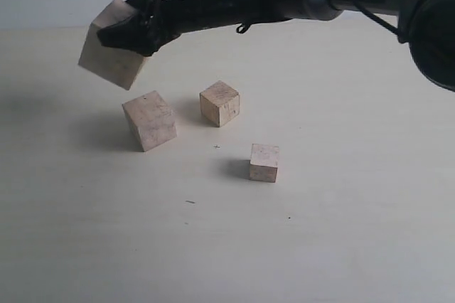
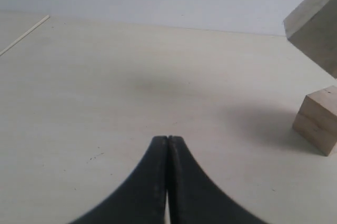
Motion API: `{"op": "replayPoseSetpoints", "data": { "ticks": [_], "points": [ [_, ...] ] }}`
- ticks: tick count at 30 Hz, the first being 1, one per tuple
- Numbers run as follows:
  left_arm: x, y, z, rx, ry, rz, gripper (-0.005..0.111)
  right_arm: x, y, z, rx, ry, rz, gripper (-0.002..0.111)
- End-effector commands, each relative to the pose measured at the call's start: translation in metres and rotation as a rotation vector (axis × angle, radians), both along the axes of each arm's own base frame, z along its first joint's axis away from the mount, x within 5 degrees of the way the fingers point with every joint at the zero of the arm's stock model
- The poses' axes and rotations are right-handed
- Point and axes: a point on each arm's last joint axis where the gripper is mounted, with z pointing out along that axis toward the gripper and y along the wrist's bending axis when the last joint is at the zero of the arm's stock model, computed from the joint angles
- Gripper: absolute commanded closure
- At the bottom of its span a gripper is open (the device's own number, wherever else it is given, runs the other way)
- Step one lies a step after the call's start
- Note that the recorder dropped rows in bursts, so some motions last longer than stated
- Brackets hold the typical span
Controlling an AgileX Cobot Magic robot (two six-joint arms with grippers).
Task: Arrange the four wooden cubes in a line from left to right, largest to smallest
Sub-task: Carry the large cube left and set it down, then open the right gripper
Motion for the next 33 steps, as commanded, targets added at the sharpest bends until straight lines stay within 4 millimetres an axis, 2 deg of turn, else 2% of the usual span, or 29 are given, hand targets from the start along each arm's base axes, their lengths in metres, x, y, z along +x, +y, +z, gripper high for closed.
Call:
{"op": "replayPoseSetpoints", "data": {
  "ticks": [1,7,12,17,33],
  "points": [
    [0.0,0.0,0.0,0.003,-0.016,-0.004,0.107,-0.033,0.03,0.001,0.016,0.008,0.107,0.108],
    [0.0,0.0,0.0,0.003,-0.016,-0.004,0.107,-0.06,0.055,-0.017,-0.039,-0.097,0.179,0.108],
    [0.0,0.0,0.0,0.003,-0.016,-0.004,0.107,-0.057,0.055,-0.042,-0.2,-0.22,0.167,0.108],
    [0.0,0.0,0.0,0.003,-0.016,-0.004,0.107,-0.049,0.049,-0.056,-0.336,-0.288,0.134,0.108],
    [0.0,0.0,0.0,0.003,-0.016,-0.004,0.107,-0.05,0.035,-0.05,-0.545,-0.233,0.125,0.108]
  ]
}}
